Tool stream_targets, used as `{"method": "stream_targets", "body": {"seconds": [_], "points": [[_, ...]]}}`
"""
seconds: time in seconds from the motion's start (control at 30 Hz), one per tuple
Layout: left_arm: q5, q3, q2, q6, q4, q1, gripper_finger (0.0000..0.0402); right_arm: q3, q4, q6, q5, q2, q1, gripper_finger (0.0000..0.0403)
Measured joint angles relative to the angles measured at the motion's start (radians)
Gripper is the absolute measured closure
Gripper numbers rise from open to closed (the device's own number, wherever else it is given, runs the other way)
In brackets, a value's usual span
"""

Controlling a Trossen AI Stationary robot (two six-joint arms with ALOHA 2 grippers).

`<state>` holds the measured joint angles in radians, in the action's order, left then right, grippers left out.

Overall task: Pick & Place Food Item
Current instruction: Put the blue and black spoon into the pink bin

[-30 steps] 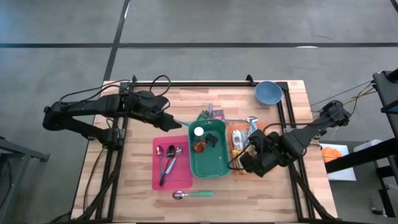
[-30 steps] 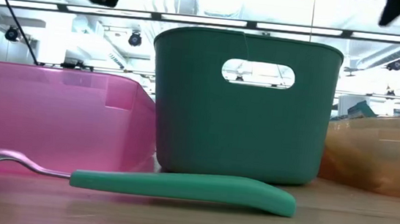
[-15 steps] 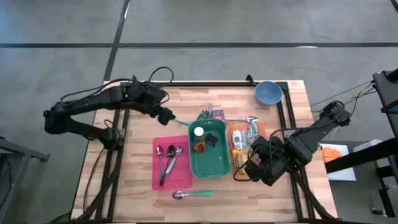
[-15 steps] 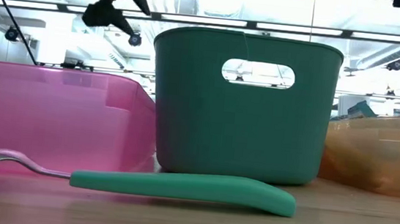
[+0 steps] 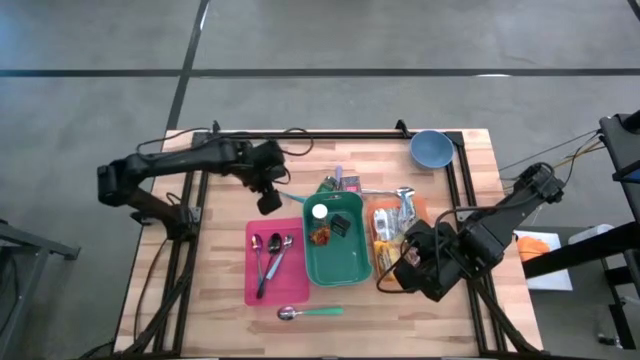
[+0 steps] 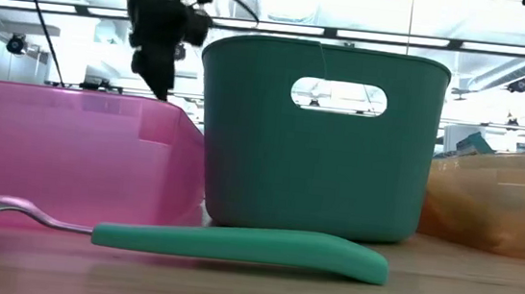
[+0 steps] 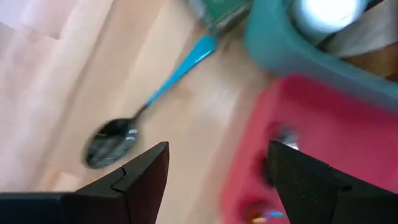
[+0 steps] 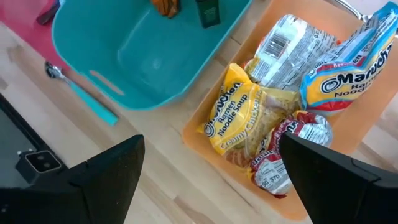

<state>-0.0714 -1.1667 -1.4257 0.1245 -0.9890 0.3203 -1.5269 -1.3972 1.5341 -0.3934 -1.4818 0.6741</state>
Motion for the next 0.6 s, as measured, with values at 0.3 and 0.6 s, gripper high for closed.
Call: {"method": "stream_targets", "body": {"seconds": [0.3, 0.6], "points": [[0.139, 0.009, -0.13, -0.273, 0.057, 0.042, 0.0129, 0.002, 0.002, 0.079, -0.002, -0.008, 0.061, 0.0033], [0.162, 0.028, -0.255, -0.33, 0.136, 0.114, 0.0129, 0.002, 0.003, 0.201, -0.039, -0.008, 0.113, 0.0034]]}}
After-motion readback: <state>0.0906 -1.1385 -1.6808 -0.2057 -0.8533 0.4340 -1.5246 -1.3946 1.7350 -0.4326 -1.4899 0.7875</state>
